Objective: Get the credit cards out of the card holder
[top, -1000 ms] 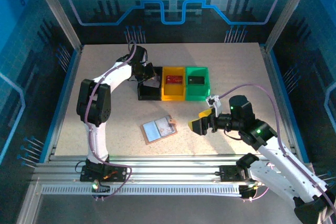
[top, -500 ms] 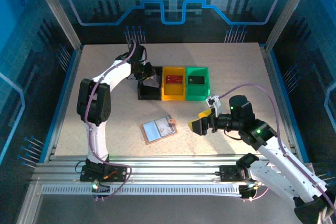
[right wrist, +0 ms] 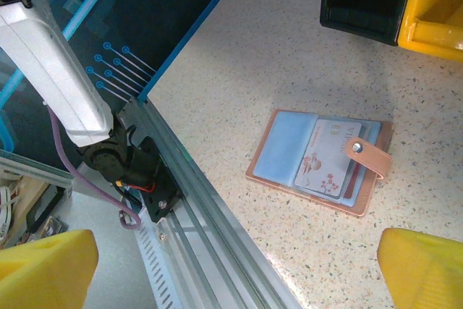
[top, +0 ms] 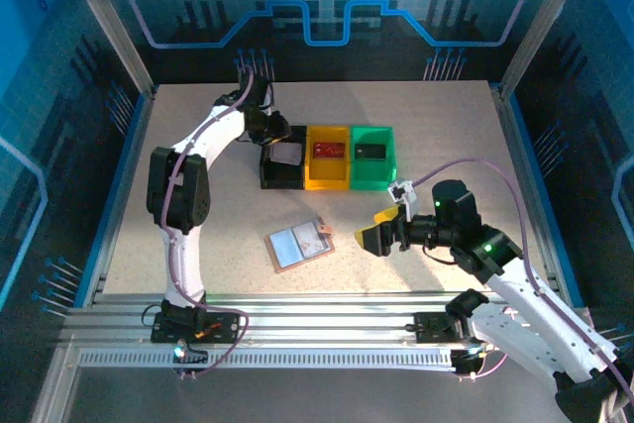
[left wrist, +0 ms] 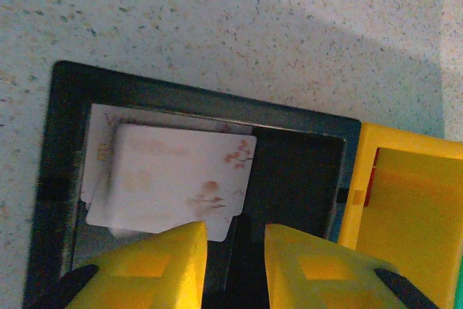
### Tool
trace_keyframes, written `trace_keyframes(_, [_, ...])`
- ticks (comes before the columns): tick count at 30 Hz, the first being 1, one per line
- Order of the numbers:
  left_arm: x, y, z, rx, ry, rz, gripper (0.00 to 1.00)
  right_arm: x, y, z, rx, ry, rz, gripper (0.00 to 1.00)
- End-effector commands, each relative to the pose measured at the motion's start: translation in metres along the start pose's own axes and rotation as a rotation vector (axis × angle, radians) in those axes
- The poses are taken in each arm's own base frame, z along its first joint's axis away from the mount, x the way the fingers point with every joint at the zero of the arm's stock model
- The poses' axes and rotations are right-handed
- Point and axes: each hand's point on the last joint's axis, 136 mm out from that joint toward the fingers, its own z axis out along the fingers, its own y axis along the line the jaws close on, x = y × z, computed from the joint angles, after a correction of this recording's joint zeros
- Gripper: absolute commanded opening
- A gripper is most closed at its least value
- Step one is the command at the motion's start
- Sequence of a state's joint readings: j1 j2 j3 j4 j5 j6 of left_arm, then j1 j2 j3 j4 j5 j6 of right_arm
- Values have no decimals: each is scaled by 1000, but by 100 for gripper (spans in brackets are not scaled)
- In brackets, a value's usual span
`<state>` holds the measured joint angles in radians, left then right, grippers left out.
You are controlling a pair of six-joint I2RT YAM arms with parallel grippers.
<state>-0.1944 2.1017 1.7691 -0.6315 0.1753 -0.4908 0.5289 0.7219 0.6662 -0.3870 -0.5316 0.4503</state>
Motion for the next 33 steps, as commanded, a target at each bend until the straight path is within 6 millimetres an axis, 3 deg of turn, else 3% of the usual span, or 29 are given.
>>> trace_keyframes(1, [-13, 4, -13, -26, -11, 16, 33, 2, 0, 0, -14, -3, -11, 100])
trace_keyframes(5, [-30, -4, -34, -17, -42, 27, 42, 1, 0, 0, -16, -1, -10, 100])
trace_keyframes(9, [-43, -23, -70, 27, -103, 38, 45, 1, 0, 0, -13, -2, -11, 100])
trace_keyframes(13, [-34, -40, -109, 99, -145, 11, 49, 1, -1, 1, -7, 2, -8, 100])
trace_keyframes(16, [-3, -46, -130, 122, -155, 17, 51, 4, -6, 4, 6, 17, 6, 100])
trace_keyframes(18, [30, -45, -137, 104, -139, 22, 52, 5, -8, 6, 9, 26, 13, 100])
trace_keyframes(24, [138, -28, -133, 167, -73, -94, 53, 8, -11, 17, 13, 68, 38, 93])
trace_keyframes(26, [164, -23, -132, 190, -67, -122, 53, 12, -13, 23, 22, 103, 46, 89])
trace_keyframes(31, [207, -16, -138, 224, -90, -170, 53, 23, -11, 43, 23, 181, 51, 74])
trace_keyframes(33, [219, -11, -136, 227, -99, -198, 53, 27, -9, 54, 27, 214, 39, 60])
